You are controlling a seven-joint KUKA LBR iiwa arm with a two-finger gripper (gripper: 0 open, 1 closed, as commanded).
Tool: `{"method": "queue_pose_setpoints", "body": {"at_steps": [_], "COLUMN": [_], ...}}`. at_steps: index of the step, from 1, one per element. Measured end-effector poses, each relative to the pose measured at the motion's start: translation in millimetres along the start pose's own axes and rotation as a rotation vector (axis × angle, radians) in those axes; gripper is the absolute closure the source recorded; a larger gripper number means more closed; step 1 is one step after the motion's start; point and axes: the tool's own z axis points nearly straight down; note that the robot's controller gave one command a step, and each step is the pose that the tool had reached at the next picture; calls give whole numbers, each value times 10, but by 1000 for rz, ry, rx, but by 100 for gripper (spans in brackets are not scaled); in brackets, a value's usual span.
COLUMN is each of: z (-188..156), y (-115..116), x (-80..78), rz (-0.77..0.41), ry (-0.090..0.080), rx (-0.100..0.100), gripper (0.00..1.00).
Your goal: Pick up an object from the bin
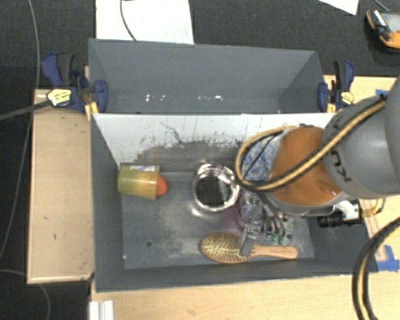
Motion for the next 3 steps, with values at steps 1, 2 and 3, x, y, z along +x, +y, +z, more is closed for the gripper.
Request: {"method": "queue_pose_setpoints", "body": {"at_steps": [1,2,3], "z": [-180,-346,-3], "y": [13,43,149], "x": [-5,-60,43], "rz": [7,-62,64], "ry": [4,-1,-8], "rx": [3,1,0], "gripper": [0,0,0]}}
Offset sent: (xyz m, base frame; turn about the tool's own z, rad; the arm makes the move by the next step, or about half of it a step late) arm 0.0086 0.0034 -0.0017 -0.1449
